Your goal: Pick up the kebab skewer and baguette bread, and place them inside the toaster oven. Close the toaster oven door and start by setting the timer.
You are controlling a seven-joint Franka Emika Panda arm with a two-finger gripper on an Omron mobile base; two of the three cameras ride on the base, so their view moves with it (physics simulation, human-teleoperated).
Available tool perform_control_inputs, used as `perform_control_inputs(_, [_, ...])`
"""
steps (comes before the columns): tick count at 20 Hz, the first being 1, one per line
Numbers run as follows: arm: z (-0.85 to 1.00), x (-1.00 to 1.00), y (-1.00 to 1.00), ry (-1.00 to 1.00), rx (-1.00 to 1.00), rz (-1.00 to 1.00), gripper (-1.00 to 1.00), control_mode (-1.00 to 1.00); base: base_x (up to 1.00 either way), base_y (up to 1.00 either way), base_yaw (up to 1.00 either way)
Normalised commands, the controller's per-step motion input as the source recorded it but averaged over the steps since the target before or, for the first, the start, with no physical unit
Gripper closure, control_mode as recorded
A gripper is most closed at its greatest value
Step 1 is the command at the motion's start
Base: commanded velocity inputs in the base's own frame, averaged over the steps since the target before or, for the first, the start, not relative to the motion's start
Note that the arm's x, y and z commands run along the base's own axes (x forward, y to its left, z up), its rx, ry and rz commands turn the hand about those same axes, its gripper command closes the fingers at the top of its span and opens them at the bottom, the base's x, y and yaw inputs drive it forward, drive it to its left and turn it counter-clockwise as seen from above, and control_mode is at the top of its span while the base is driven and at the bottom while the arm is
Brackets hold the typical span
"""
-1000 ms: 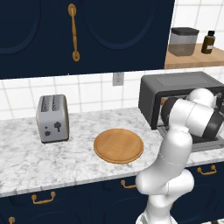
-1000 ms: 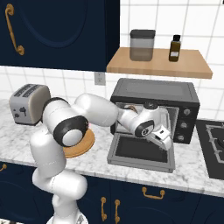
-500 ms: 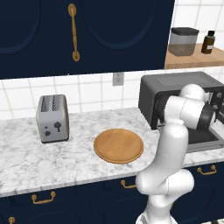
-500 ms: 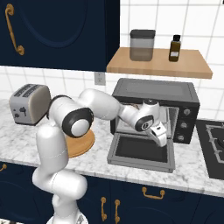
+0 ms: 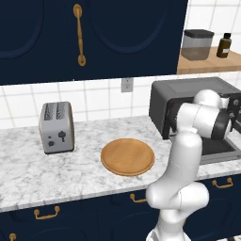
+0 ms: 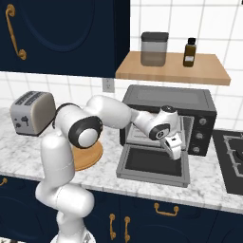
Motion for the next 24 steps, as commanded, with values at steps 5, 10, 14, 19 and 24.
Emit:
perform_control_inputs(5, [0.14,-1.00,0.14,-0.03,0.00,0.12,-1.00,-1.00,0.00,0.00,0.00])
perform_control_inputs(10, [0.00,-0.86,0.67,0.04,-0.07,0.40,-1.00,-1.00,0.00,0.00,0.00])
perform_control_inputs(14, [-0.04,-0.52,0.69,0.17,-0.18,0.54,-1.00,-1.00,0.00,0.00,0.00])
perform_control_inputs(19, [-0.10,-0.60,0.17,0.25,-0.03,0.33,-1.00,-1.00,0.00,0.00,0.00])
perform_control_inputs(24, [-0.04,-0.35,0.07,0.07,0.04,0.17,-1.00,-1.00,0.00,0.00,0.00])
